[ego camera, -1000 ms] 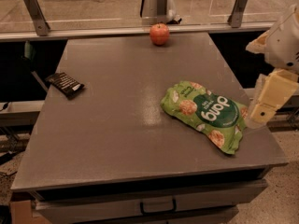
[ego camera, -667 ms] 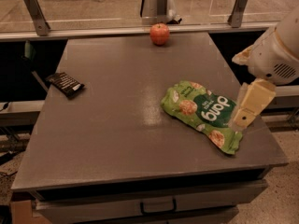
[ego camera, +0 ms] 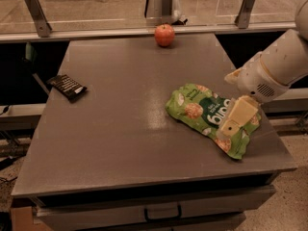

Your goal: Move green rice chip bag near apple

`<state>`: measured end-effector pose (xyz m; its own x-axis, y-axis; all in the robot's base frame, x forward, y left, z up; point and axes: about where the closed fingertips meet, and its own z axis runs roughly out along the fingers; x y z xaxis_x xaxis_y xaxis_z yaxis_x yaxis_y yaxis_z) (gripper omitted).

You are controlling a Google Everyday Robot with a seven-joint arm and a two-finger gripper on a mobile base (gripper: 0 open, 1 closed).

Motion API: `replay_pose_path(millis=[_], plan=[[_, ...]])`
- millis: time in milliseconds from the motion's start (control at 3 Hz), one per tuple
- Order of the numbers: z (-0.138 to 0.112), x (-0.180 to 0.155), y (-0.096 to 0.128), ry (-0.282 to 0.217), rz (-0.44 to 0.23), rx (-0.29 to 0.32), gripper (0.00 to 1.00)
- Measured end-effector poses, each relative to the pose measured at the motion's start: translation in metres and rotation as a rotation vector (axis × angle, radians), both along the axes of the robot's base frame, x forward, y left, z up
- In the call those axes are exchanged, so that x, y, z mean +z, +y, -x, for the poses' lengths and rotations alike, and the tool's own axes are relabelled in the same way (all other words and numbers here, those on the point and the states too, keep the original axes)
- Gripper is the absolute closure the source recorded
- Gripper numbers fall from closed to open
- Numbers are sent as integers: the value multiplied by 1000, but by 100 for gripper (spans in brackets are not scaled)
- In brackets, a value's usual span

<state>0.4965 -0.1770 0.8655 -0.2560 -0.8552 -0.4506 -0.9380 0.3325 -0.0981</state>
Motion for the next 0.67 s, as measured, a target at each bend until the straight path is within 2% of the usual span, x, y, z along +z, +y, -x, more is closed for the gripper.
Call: replay_pose_path(millis=[333, 667], plan=[[-4, -19, 6, 37, -25, -23, 16], [-10, -27, 0, 45, -48, -62, 41]])
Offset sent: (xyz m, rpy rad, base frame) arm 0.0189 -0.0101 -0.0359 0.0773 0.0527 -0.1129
